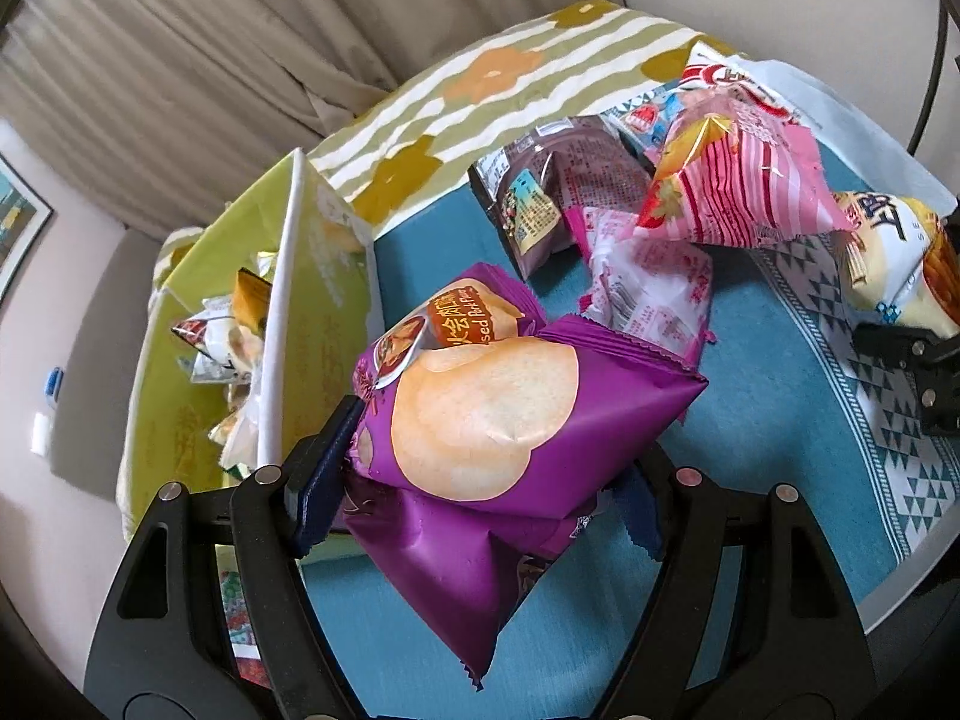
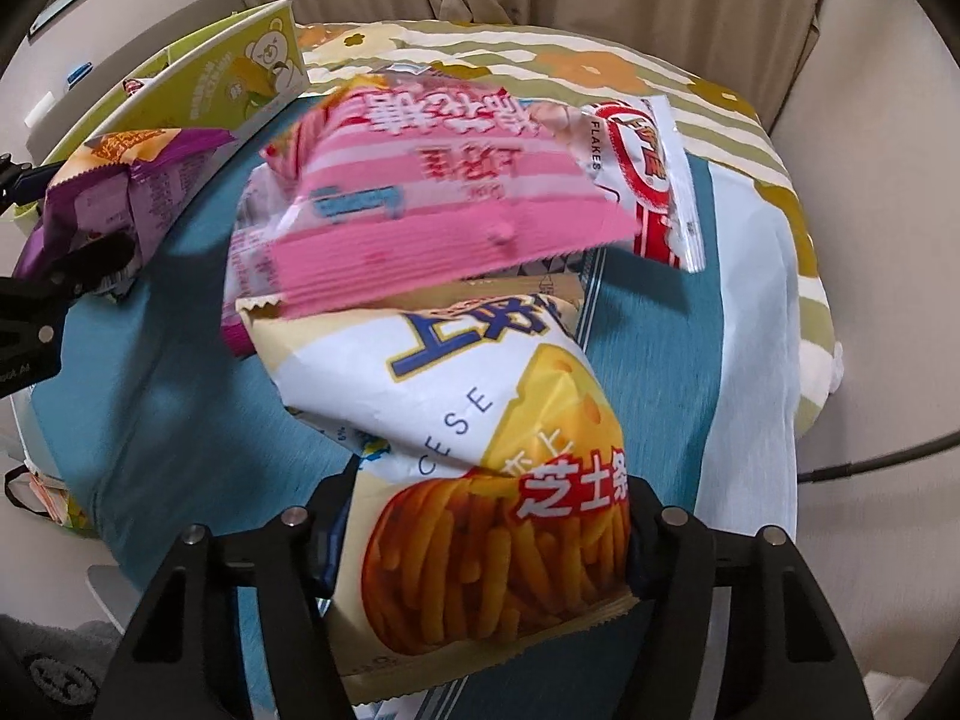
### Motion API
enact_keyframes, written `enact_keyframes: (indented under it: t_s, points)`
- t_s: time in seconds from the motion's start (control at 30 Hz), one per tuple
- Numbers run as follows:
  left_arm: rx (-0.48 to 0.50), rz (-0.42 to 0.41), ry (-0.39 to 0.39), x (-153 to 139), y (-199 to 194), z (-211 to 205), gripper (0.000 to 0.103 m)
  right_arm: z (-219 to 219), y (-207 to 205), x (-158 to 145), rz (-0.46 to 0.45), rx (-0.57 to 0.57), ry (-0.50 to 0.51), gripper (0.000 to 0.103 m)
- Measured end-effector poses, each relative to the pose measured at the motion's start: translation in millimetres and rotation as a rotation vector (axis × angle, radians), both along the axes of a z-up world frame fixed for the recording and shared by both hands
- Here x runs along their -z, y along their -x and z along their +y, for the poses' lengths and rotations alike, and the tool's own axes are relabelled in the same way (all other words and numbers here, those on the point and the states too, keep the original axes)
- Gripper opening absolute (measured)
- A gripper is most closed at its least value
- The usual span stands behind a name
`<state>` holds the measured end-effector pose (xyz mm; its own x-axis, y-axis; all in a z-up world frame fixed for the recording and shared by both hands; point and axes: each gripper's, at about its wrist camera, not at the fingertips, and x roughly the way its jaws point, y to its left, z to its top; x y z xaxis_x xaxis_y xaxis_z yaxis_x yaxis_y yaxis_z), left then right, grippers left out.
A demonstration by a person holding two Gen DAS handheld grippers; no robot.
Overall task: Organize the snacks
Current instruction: 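Carry both bags over the yellow box and open both tools to drop them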
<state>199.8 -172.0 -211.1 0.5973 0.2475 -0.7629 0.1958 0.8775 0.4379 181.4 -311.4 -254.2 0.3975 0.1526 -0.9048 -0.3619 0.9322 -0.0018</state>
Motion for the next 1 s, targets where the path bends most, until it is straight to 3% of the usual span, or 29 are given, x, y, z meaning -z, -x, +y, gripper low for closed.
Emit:
enact_keyframes:
  t_s: [0.3,0.6,1.0]
  points:
    - [0.036,-0.04,0.033,-29.0,17.5,0.1,0.073,-3.2,33.6,-24.4,-0.003,0.072,-0.021,0.062]
    - [0.08,-0.1,0.065,-67.0,28.3,8.9,0.073,-1.3,57.9,-68.7,-0.063,0.148,-0.016,0.062]
    - [0.069,-0.225,0.081,-129.3,24.6,78.4,0.073,55.9,41.7,-148.1,-0.206,0.171,-0.091,0.062]
